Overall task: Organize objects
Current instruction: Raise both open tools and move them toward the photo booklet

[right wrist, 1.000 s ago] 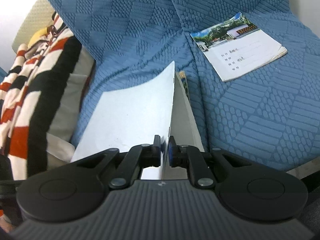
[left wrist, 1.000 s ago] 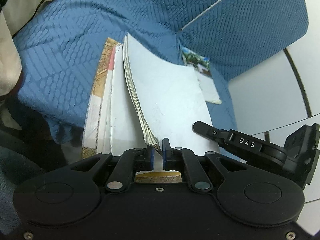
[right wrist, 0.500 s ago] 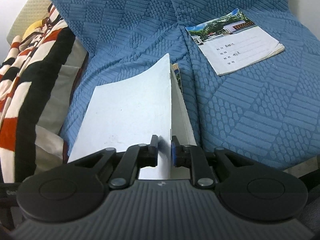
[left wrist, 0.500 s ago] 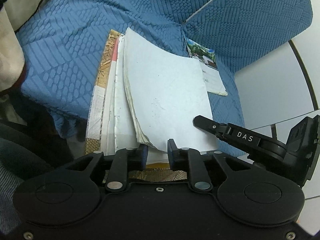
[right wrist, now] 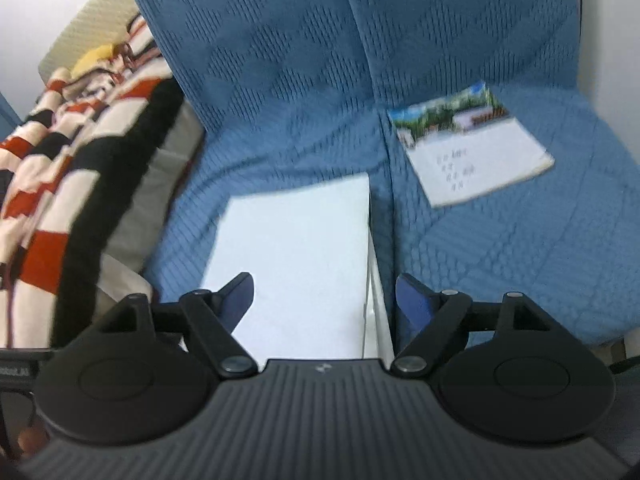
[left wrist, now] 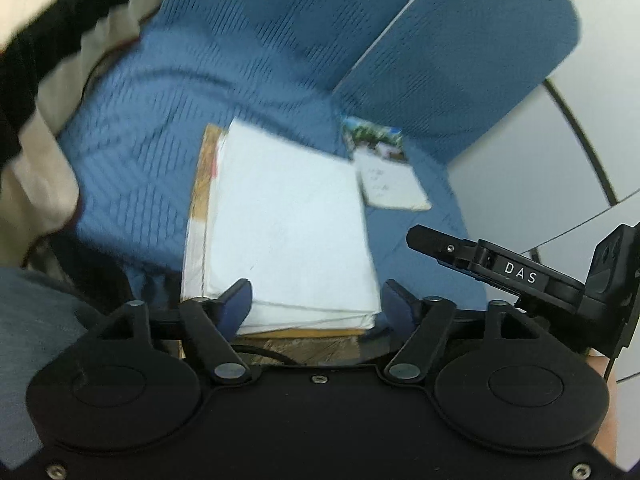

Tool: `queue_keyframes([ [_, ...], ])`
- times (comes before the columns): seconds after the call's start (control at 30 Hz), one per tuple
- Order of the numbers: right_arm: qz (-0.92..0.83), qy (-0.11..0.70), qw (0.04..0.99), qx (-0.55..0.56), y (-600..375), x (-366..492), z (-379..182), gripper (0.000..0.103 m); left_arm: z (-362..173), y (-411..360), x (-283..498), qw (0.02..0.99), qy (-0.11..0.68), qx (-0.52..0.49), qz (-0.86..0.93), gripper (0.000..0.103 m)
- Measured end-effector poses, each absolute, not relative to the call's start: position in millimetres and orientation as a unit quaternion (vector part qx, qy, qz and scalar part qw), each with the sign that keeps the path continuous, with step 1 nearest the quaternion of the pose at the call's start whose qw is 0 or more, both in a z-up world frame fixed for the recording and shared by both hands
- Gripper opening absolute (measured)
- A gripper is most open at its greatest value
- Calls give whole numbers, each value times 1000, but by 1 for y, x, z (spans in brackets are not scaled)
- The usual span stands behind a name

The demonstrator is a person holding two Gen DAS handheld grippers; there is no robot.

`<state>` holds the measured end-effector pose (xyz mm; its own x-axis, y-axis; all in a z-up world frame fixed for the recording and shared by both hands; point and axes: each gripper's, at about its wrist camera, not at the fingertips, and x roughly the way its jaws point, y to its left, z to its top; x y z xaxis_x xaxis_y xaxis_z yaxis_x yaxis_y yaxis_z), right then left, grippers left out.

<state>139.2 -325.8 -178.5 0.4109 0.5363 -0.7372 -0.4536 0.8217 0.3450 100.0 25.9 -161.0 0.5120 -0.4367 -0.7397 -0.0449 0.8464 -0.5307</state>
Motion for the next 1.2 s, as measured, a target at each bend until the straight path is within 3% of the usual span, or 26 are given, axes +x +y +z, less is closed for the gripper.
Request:
queue_keyframes([
  [0.4,303,381,872,50,-366,103,-106,80,-79,-11,70,885,402,-192,-135,96],
  [0.5,302,365,879,55,-379,95,-96,87,-70,-22,63,889,394,-186,-143,101],
  [0.53,300,360,881,56,-384,92,-93,93,-68,-26,60,890,392,-183,-144,101],
  [1.2,242,369,893,86,-474,84,-116,93,-94,-120,65,893,369,-190,-175,102],
])
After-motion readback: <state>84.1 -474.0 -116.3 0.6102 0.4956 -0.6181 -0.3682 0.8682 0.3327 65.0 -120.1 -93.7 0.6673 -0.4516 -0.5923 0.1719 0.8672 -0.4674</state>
